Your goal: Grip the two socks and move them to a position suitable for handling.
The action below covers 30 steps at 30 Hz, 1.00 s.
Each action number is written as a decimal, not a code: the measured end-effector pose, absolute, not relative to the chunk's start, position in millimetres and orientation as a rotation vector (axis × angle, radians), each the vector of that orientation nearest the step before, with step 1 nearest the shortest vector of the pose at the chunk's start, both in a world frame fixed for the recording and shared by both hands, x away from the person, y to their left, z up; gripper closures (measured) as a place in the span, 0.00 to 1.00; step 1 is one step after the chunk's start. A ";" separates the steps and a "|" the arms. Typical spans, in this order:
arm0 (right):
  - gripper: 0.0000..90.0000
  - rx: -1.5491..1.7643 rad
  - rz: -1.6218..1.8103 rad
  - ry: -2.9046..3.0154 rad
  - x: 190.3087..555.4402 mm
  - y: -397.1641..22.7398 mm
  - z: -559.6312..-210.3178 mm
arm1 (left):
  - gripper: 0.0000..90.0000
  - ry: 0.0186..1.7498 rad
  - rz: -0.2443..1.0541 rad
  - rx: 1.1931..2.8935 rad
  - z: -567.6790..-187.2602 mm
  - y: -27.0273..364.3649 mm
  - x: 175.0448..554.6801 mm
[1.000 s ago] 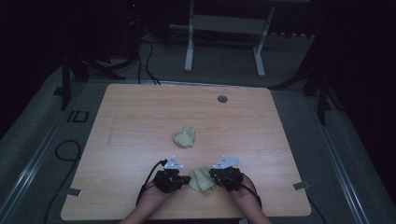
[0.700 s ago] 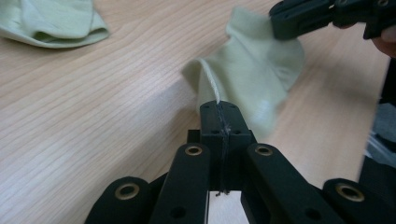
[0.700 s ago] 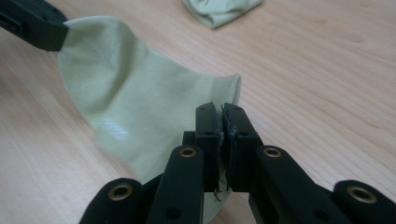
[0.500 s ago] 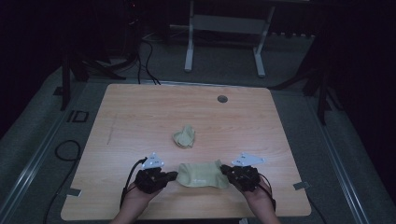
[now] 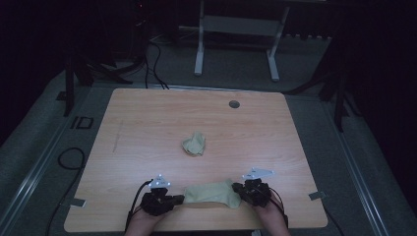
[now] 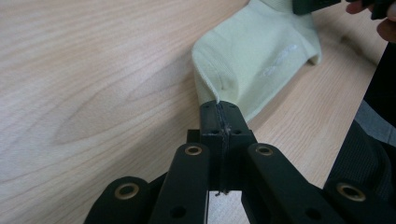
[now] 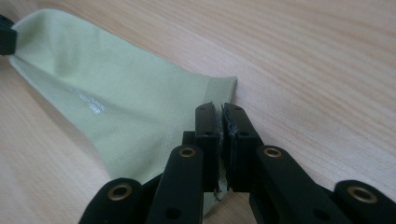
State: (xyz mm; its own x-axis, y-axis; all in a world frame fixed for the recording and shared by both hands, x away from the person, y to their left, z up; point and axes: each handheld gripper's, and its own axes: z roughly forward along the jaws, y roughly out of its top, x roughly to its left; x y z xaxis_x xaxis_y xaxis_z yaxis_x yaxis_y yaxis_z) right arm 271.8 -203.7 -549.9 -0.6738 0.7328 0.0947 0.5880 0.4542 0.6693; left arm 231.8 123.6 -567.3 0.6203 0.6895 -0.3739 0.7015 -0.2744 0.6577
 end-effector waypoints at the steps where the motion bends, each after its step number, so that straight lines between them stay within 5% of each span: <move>1: 0.94 1.151 1.017 2.497 273.1 -204.0 -551.7 | 0.99 1.095 -0.025 2.008 -568.4 123.4 232.4; 3: 0.92 1.157 1.012 2.501 274.1 -204.1 -553.2 | 0.88 1.094 -0.019 2.013 -568.8 123.1 232.2; 7: 0.70 1.141 1.026 2.477 273.9 -208.2 -547.9 | 0.72 1.090 0.065 1.982 -556.7 127.8 229.9; 9: 0.71 1.138 1.037 2.465 273.0 -209.2 -544.3 | 0.72 1.078 0.075 1.975 -553.1 128.6 229.7; 13: 0.95 1.097 1.062 2.463 265.9 -207.4 -532.5 | 0.88 1.026 0.075 1.968 -543.2 127.3 232.9; 16: 0.99 1.080 1.072 2.514 259.3 -200.1 -536.0 | 0.94 1.015 0.057 1.987 -544.8 121.5 234.6; 30: 0.96 1.064 0.966 2.577 254.4 -200.8 -555.4 | 0.96 1.027 0.060 2.106 -567.4 103.0 242.3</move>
